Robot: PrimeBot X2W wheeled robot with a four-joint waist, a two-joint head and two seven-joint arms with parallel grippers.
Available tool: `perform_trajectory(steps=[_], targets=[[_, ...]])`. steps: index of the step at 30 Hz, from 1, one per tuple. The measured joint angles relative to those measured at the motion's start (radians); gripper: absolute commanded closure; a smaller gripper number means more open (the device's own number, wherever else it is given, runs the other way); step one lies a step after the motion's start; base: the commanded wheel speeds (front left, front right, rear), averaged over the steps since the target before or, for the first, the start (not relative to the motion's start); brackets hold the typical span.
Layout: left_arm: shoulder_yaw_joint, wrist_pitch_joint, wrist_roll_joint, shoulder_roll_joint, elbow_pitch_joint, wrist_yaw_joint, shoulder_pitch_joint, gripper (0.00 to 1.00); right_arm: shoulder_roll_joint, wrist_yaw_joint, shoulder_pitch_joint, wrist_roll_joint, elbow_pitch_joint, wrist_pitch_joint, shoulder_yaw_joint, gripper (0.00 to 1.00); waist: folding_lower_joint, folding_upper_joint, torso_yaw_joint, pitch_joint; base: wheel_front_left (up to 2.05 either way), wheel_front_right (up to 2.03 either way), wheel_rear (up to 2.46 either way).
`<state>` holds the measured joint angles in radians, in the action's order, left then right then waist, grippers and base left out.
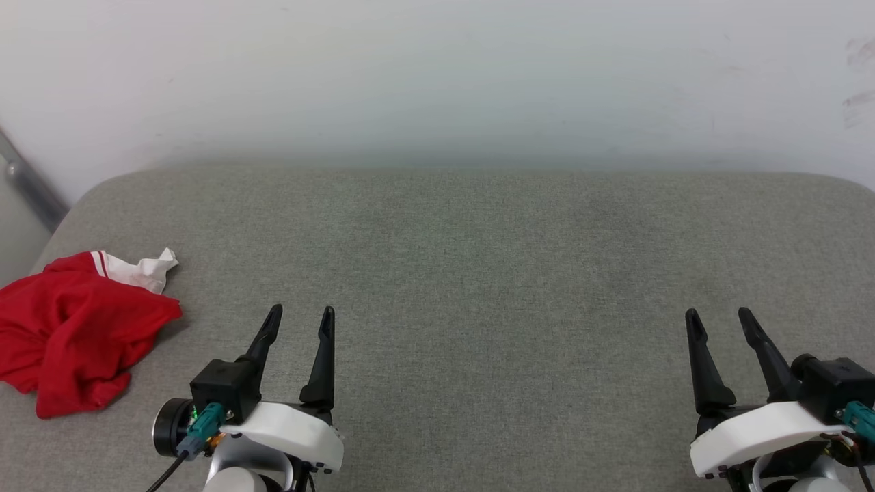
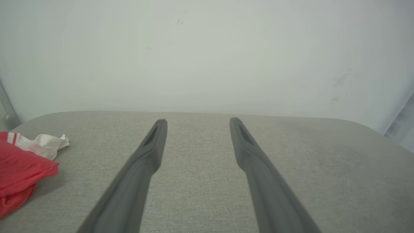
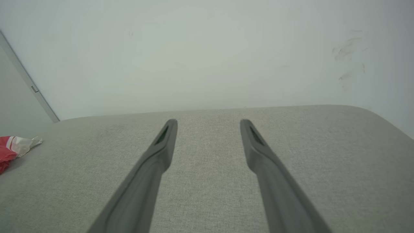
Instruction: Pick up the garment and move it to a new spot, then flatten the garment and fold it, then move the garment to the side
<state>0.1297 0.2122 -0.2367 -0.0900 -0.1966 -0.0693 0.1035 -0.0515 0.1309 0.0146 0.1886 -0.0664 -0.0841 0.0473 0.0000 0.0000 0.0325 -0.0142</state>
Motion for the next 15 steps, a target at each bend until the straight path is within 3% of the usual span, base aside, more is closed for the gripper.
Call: perform_trajectory(steps=[15], targets=[[0.015,0.029,0.090,0.002,-0.026,0.007,0.006,0.00,0.000,0.000,-0.003,-0.071,-0.005,-0.013,0.003,0.00,0.0000,0.0000,0.008,-0.001,0.00,0.00,0.00]])
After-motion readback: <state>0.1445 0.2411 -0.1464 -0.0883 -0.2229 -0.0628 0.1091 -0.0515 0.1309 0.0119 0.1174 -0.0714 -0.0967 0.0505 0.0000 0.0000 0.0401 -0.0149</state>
